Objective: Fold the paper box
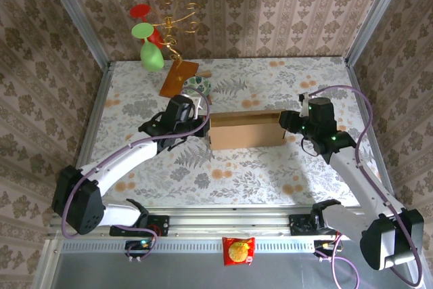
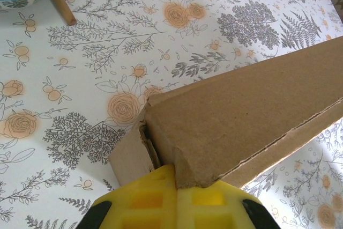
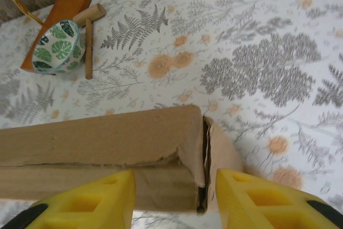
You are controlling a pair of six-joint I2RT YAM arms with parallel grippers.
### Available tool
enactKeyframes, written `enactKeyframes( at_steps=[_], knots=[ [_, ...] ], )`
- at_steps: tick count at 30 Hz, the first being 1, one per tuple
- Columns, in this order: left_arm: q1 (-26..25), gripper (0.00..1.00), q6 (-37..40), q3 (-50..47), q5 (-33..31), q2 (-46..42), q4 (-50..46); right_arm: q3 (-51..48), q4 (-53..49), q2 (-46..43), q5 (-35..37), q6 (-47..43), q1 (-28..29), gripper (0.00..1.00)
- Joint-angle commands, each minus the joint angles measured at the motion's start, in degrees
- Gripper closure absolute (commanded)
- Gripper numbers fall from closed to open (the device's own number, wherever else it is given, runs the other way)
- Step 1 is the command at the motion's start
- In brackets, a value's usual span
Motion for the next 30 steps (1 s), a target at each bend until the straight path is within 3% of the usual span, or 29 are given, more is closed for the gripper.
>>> enactKeyframes(
  at_steps=[1,6,10,17,24,30],
  knots=[
    [-0.5,0.99,-0.9,-1.0,-1.2,2.6,-9.6,2.3,-7.0,-2.1,-2.0,9.0,0.1,0.55],
    [-0.5,0.99,-1.1,-0.7,-1.4,3.0,-9.6,3.6,-7.6,-5.3,0.5,19.0,0.1,0.53],
    [-0.6,0.99,-0.8,-0.6,-1.4,3.0,-9.7,6.4,-12.6,-4.4,5.1,37.8,-0.1,0.42],
    [-0.7,0.99,-0.8,-0.7,-1.8,2.8,-9.9,6.5,-11.9,2.1,-3.8,63.2,-0.6,0.26],
    [-0.7,0.99,-0.7,-0.6,-1.9,2.6,-10.0,7.9,-10.6,5.5,-4.4,67.0,-1.6,0.25],
    [-0.7,0.99,-0.8,-0.6,-1.9,2.5,-10.0,2.9,-7.9,5.1,-5.6,68.4,-3.3,0.32]
  ],
)
